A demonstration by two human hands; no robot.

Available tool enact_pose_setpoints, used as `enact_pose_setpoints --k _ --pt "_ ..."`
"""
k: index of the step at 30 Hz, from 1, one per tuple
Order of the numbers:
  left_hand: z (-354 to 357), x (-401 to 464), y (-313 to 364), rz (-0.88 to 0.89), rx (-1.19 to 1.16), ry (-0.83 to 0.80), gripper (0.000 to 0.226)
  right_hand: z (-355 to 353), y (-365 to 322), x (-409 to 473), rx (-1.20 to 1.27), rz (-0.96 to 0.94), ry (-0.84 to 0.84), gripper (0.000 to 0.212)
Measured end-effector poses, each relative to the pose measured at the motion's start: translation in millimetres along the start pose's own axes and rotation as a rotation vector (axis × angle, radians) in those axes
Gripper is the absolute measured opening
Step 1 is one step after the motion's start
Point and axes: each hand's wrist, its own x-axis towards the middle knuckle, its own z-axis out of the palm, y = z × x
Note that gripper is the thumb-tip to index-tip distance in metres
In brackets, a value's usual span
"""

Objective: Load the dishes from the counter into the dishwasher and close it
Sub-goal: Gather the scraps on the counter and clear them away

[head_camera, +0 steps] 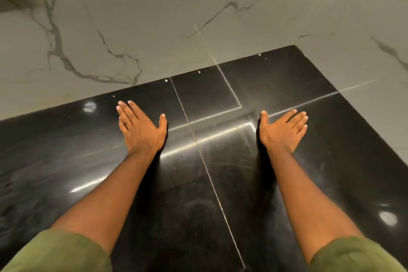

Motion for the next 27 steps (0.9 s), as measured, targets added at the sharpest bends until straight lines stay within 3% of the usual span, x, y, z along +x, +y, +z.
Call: enact_pose_setpoints --k 5,7,14,20,27 --pt "1 65 12 -0.338 -0.004 0.021 0.112 18 -22 44 -0.029 -0.041 0.049 0.106" --pt "6 82 21 -0.347 0.02 -0.015 0.108 21 -25 54 -0.032 -0.056 0.045 0.107" --pt "28 80 87 -0.154 0.106 -0.091 0.101 22 -32 75 -0.069 -0.102 0.039 0.106" --pt "41 41 148 0.553 0.064 -0.142 0.078 18 -40 90 -0.071 -0.174 0.015 0.101" --pt "43 42 148 0.526 -0.032 -0.147 0.076 9 -73 156 0.232 -0.396 -0.047 0.092"
